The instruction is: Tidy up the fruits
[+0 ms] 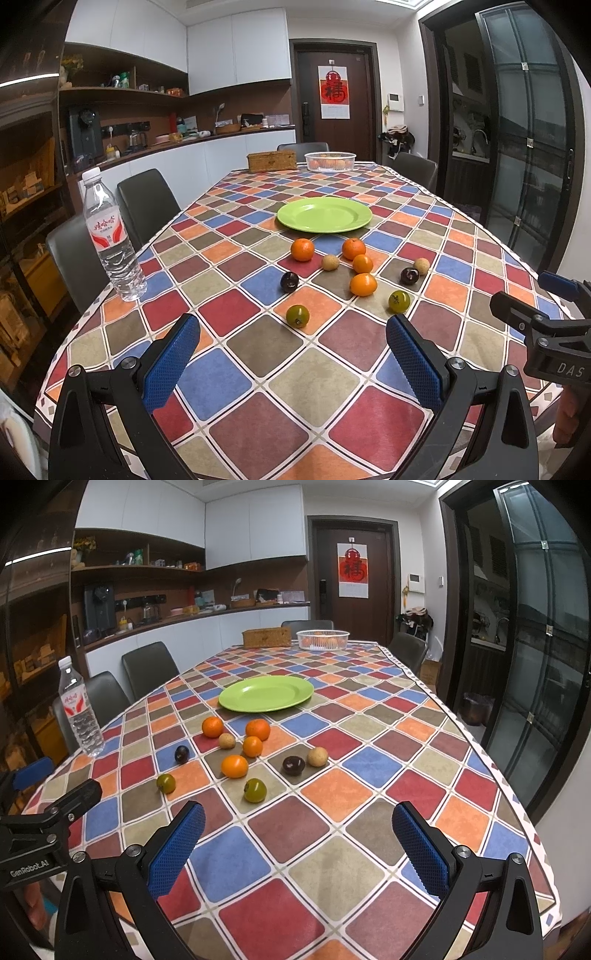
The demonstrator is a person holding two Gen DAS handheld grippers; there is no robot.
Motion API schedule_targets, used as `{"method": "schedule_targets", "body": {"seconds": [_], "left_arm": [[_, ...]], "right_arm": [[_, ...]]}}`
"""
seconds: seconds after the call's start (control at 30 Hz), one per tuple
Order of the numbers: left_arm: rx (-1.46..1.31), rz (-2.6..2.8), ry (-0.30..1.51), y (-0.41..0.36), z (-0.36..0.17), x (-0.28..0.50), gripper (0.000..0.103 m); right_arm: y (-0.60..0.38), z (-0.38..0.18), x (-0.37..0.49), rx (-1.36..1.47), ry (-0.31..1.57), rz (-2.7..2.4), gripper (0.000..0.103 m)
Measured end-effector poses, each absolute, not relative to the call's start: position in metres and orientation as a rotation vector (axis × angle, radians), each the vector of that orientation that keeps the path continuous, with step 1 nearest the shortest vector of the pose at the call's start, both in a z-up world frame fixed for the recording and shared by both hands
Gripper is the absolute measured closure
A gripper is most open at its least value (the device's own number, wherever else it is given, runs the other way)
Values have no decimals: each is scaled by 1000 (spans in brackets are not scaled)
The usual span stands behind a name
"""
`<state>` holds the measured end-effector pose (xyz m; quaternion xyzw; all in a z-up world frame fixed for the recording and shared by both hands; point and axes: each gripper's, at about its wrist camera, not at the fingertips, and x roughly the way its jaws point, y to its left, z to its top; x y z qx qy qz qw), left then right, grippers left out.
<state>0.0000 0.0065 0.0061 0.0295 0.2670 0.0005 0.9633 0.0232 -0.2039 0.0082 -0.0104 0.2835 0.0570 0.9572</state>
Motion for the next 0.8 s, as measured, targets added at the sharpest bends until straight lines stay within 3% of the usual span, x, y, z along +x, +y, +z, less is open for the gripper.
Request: {"method": "schedule_targets", "body": {"seconds": [0.8], "left_arm": [[75,-2,642,12,-34,45,2]], "right_arm": [[-180,-25,61,-68,726,183,1]]}}
